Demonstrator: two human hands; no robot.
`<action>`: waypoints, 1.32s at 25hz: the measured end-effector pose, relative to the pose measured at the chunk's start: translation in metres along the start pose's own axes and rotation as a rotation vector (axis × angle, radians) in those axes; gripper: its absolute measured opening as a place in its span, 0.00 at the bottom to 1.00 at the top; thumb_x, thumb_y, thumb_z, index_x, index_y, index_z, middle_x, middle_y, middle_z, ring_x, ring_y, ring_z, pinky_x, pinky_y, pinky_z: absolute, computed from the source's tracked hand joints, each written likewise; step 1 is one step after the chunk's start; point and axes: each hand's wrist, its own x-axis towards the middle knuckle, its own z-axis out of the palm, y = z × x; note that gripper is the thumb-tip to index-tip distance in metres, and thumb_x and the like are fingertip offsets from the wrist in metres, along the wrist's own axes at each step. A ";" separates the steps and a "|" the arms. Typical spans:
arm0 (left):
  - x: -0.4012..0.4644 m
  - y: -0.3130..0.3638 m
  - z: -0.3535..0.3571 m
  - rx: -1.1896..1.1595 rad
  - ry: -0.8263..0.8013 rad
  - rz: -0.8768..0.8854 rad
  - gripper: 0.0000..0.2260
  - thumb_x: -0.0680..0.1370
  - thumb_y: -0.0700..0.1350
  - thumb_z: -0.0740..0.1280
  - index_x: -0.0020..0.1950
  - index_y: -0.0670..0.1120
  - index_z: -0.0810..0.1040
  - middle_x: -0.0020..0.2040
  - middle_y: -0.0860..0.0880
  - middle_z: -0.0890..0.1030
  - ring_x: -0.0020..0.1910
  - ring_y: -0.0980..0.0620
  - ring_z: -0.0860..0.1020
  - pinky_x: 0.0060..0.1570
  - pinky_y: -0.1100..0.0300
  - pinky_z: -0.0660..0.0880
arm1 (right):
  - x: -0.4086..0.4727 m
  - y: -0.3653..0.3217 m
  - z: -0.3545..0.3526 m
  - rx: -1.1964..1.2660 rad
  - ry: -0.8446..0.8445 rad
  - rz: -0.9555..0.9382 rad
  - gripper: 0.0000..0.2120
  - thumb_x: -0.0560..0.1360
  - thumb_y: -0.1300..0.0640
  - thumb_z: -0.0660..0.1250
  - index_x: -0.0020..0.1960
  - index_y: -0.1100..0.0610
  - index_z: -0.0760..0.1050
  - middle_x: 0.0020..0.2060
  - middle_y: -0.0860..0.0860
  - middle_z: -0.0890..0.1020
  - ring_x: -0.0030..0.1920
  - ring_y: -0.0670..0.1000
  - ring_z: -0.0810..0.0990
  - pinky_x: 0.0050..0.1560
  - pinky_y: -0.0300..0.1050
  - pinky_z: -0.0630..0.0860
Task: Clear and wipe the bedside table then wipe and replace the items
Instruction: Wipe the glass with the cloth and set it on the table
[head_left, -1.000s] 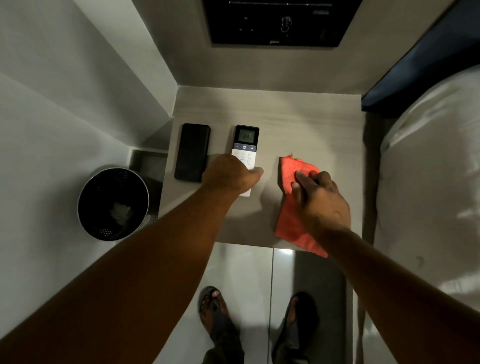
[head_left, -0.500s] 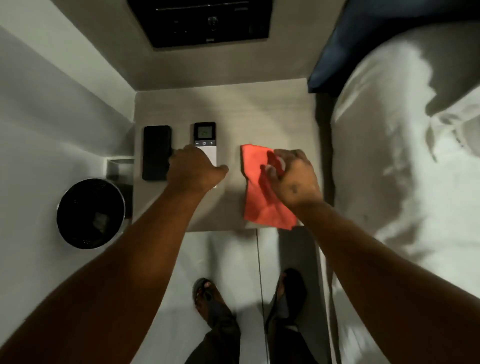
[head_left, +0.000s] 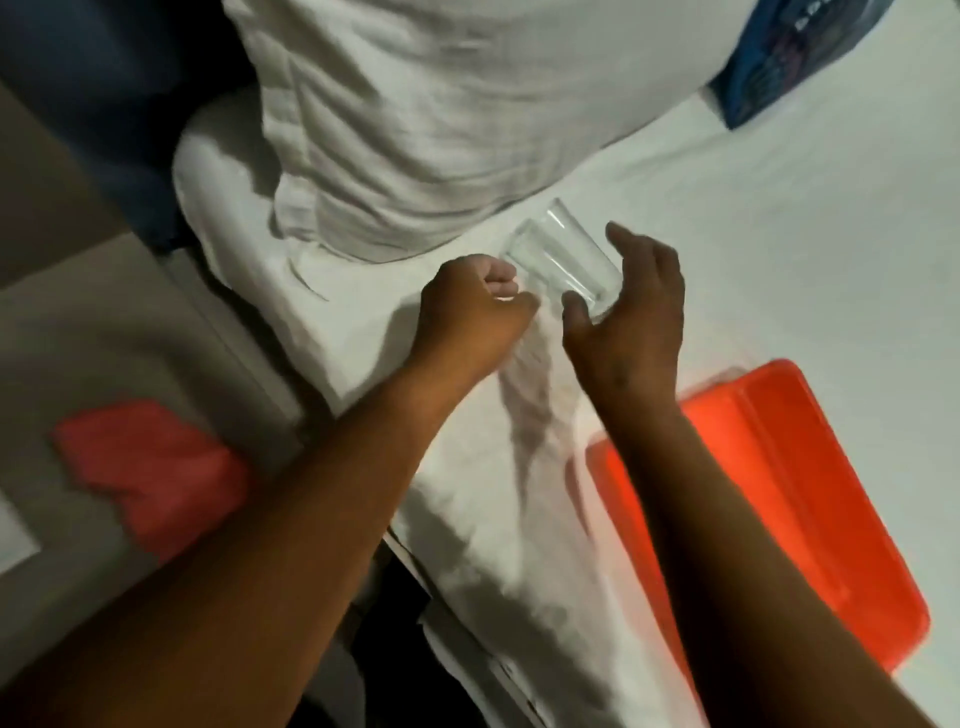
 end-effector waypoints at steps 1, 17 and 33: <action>0.011 0.002 0.009 -0.023 -0.018 -0.048 0.18 0.71 0.47 0.75 0.60 0.46 0.81 0.53 0.49 0.86 0.52 0.51 0.85 0.59 0.55 0.80 | 0.011 0.011 0.002 -0.066 -0.086 0.057 0.32 0.71 0.60 0.71 0.74 0.58 0.68 0.69 0.57 0.72 0.69 0.59 0.71 0.65 0.41 0.66; -0.046 -0.082 -0.137 -0.936 0.082 -0.263 0.24 0.74 0.70 0.62 0.45 0.51 0.84 0.41 0.47 0.84 0.35 0.46 0.85 0.34 0.53 0.81 | -0.117 -0.120 0.073 0.510 -0.655 0.016 0.30 0.66 0.54 0.79 0.64 0.47 0.71 0.53 0.41 0.81 0.48 0.40 0.83 0.45 0.35 0.80; -0.146 -0.268 -0.300 -1.017 0.766 -0.488 0.31 0.80 0.68 0.54 0.64 0.44 0.77 0.50 0.41 0.83 0.48 0.38 0.82 0.55 0.45 0.77 | -0.186 -0.188 0.278 0.249 -0.965 -0.345 0.24 0.79 0.50 0.65 0.75 0.47 0.67 0.62 0.54 0.69 0.59 0.48 0.74 0.67 0.45 0.72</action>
